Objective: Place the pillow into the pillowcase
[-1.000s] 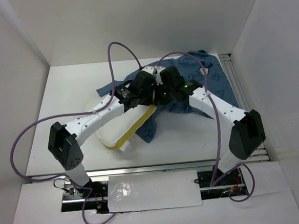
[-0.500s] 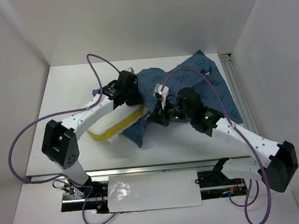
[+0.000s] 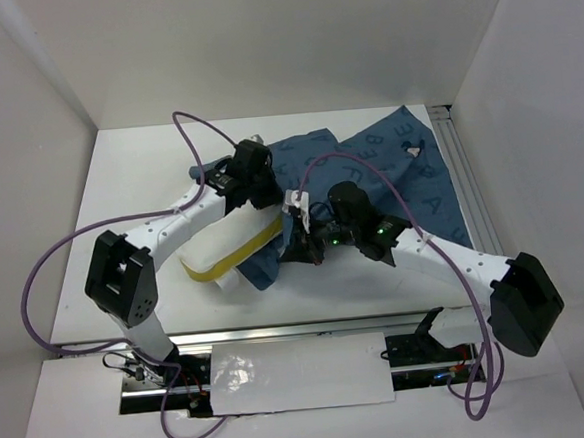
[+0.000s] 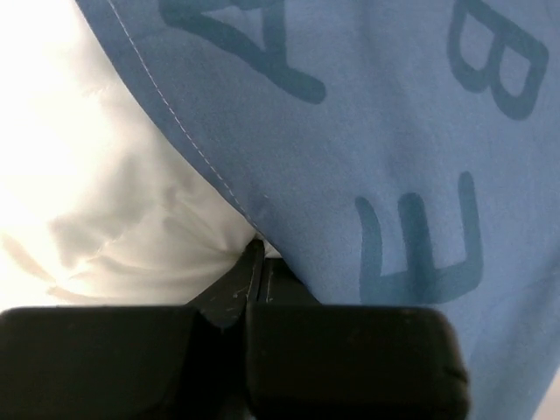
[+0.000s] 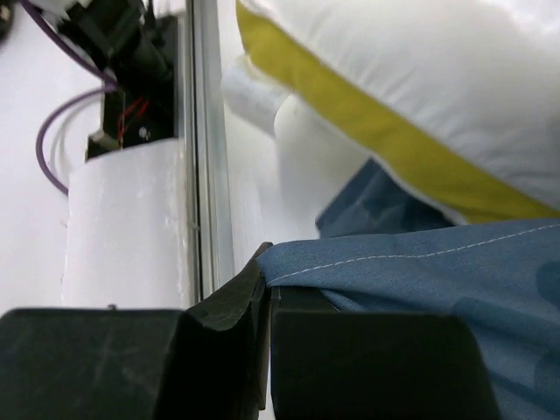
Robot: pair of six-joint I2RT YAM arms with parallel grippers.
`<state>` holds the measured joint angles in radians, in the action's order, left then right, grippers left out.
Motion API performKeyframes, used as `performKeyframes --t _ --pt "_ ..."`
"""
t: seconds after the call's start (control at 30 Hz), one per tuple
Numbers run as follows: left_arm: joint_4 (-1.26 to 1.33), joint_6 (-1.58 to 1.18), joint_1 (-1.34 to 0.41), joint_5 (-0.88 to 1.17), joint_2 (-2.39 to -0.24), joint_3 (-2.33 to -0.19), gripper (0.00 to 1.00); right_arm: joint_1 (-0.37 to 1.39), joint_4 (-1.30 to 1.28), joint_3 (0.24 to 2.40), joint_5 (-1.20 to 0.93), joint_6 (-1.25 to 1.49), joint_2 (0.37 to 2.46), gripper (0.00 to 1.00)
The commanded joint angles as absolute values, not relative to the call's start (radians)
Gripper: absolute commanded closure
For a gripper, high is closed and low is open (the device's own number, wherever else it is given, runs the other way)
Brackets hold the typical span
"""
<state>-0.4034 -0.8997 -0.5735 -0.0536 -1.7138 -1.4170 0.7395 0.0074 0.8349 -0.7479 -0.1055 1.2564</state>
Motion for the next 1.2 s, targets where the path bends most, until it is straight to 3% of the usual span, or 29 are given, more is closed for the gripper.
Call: performKeyframes --t 0.0,0.07,0.13,0.2,0.23,0.3,0.33,0.5,0.73,1.0,1.17 --pt "-0.292 -0.916 -0.557 -0.081 -1.740 -1.390 1.00 0.785 -0.061 0.839 -0.812 -0.101 1.229 1.00" --pt "-0.291 -0.881 -0.557 -0.049 -1.710 -1.340 1.00 0.785 -0.127 0.839 -0.630 -0.066 1.206 0.96" --pt "-0.319 -0.861 -0.557 -0.049 -1.672 -1.307 0.98 0.785 -0.219 0.867 -0.508 -0.051 1.184 0.81" --pt "-0.378 -0.842 -0.569 -0.069 -1.637 -1.249 0.83 0.785 -0.279 0.887 -0.374 -0.040 1.140 0.64" --pt "-0.394 -0.842 -0.580 -0.081 -1.591 -1.226 0.64 0.785 -0.326 0.909 -0.332 -0.023 1.125 0.54" --pt "-0.446 -0.842 -0.580 -0.101 -1.542 -1.169 0.51 0.785 -0.370 0.933 -0.208 -0.009 1.086 0.44" --pt "-0.463 -0.842 -0.580 -0.115 -1.516 -1.152 0.46 0.785 -0.394 0.951 -0.165 0.004 1.086 0.41" --pt "-0.567 -0.842 -0.580 -0.179 -1.370 -1.120 0.00 0.785 -0.423 1.037 0.110 0.058 1.135 0.37" --pt "-0.658 -0.861 -0.448 -0.255 -1.327 -1.144 0.00 0.785 -0.339 1.265 0.196 0.081 1.479 0.37" --pt "-0.540 -0.824 -0.341 -0.193 -1.566 -1.198 0.00 0.765 -0.436 1.681 0.094 0.046 1.931 0.37" --pt "-0.468 -0.813 -0.321 -0.106 -1.721 -1.218 0.00 0.744 -0.486 1.795 0.169 0.086 2.103 0.38"
